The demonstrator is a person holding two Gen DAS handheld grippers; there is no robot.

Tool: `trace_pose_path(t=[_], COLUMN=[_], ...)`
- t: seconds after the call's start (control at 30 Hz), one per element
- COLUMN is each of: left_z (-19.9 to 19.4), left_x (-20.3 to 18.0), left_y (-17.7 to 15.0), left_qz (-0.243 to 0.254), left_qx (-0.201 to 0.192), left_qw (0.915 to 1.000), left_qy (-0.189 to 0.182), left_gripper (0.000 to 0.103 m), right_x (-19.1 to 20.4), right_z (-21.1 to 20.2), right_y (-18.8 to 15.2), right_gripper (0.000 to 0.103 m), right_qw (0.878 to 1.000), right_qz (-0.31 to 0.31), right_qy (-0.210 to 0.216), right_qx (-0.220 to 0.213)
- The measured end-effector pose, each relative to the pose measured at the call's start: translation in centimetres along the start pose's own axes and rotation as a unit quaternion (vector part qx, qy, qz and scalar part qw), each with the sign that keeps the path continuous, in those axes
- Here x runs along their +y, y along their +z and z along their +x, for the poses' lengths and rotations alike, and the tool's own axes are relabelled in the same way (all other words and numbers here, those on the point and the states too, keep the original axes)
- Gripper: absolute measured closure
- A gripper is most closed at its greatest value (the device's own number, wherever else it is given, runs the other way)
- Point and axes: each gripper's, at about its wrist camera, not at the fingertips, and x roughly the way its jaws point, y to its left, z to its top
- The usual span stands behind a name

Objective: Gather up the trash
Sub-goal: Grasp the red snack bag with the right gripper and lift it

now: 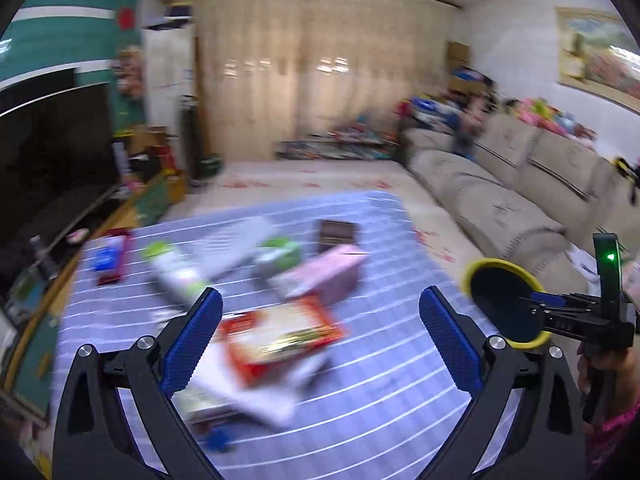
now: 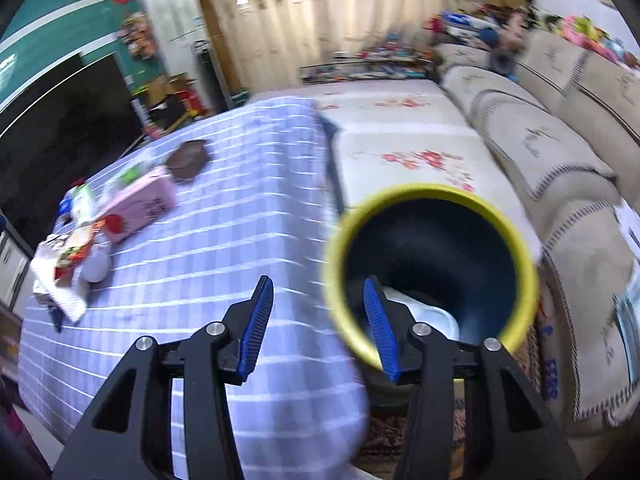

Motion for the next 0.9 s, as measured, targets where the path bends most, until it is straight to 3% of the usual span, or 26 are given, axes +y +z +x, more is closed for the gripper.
trace_pose_path(t=[0.23,0.47,0.63,0.77,0.9], left_z=[-4.3,-5.2,-4.6,-4.2,-3.8], left_x=[7.8,11.1,10.5,10.6,10.5], left_y=[-1.9,-3.4,-3.8,-4.0,-4.2], left_qz=[-0.031,-0.052,-0.050,-0.050,-0.048], left_qx=[-0.010,-0.004,0.000,0.002,0.007], left_qw=[0.9957,0.9939,0.9941,0.9941,0.9941], left_qy=[0.087,0.097,0.096,0.097,0.097], left_gripper=[0.005,0.005,0.005,0.005,0.005], right_x=[10.4,18.7,20.4,20.7,21.2], right_z=[2.5,3.2,4.7,6.0,7.5], right_y=[1.2,1.8,2.6,3.0,3.3], right_gripper=[0.057,0.057,0.057,0.065,0.065], right_qw=[0.994,0.982,0.981,0.982,0.982], right_qz=[-0.072,-0.126,-0.123,-0.118,-0.107], right_qy=[0.079,0.139,0.150,0.146,0.148], right_qx=[0.011,0.010,0.024,0.034,0.050])
